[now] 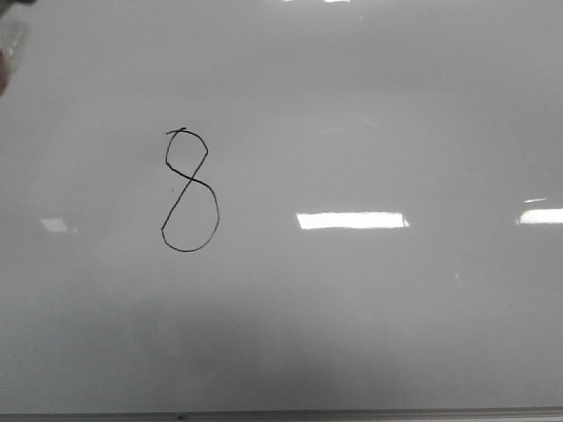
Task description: Write number 8 on whiteboard
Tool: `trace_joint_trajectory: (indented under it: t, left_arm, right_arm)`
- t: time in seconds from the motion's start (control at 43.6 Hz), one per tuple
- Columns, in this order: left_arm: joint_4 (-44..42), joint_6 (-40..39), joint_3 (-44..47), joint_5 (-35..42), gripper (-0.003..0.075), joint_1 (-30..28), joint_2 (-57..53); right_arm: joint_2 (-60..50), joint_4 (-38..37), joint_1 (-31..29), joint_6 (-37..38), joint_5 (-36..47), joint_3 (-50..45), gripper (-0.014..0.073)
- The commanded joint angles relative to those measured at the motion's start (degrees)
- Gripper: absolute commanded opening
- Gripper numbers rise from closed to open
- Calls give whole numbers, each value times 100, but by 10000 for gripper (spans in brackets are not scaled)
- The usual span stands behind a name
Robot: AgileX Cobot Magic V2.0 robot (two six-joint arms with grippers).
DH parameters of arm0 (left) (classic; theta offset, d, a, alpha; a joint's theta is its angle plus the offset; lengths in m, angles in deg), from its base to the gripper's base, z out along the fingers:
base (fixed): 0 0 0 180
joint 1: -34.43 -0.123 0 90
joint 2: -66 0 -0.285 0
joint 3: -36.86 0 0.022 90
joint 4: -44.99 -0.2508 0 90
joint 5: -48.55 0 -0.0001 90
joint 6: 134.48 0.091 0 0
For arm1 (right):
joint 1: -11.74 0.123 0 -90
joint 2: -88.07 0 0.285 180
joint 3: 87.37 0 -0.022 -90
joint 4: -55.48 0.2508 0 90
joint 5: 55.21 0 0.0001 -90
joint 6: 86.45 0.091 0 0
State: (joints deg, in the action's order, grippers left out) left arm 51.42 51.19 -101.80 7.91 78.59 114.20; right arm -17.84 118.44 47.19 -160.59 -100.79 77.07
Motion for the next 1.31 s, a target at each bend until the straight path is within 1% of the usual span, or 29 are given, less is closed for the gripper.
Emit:
trace_joint_trajectory:
  t: [0.0,0.069,0.23,0.436,0.505,0.551,0.574,0.597,0.643,0.735,0.803,0.872,0.941,1.102,1.285]
  left_arm:
    - [-927,-1360,-243,419,-21,-363,155]
    - [-1360,-1717,-339,330,-21,-739,229]
    - [-1867,-1745,-436,277,-21,-1796,330]
    - [-2396,-1745,-424,546,-21,-3337,330]
    - [-2396,-1745,-354,740,-21,-3798,344]
    - [-2396,-1745,-289,884,-21,-4089,428]
    - [-2396,-1745,-273,925,-21,-4206,466]
    - [-2383,-1745,-239,982,-21,-4347,549]
    - [-2343,-1745,-175,1059,-21,-4546,728]
    - [-2240,-1745,-152,1266,-21,-4715,1157]
    - [-2155,-1745,-152,1618,-21,-4705,1499]
    - [-1976,-1745,-152,2008,-21,-4692,1830]
    - [-1754,-1745,-152,2370,-21,-4692,2148]
    - [-1643,-1745,-250,2911,-21,-4692,2799]
    - [-1514,-1745,-250,3759,-20,-4692,3238]
  right_arm:
    - [-605,285,-397,242,76,-252,559]
    - [-1006,256,-688,343,214,-705,559]
    - [-2062,256,-1284,742,743,-1914,559]
    - [-3614,261,-1599,1670,1842,-3445,549]
    - [-4069,261,-1617,1881,2274,-3841,501]
    - [-4363,267,-1633,1992,2543,-4035,434]
    - [-4482,267,-1632,2030,2654,-4119,414]
    - [-4633,267,-1632,2058,2798,-4246,358]
    - [-4836,267,-1632,2062,3004,-4368,287]
    - [-5187,267,-1632,2062,3258,-4543,128]
    - [-5312,260,-1632,2057,3345,-4565,37]
    - [-5343,260,-1632,2057,3384,-4565,-30]
    - [-5343,260,-1632,2044,3391,-4565,-73]
    - [-5343,249,-1632,2044,3385,-4565,-67]
    - [-5338,243,-1632,2044,3429,-4658,-67]
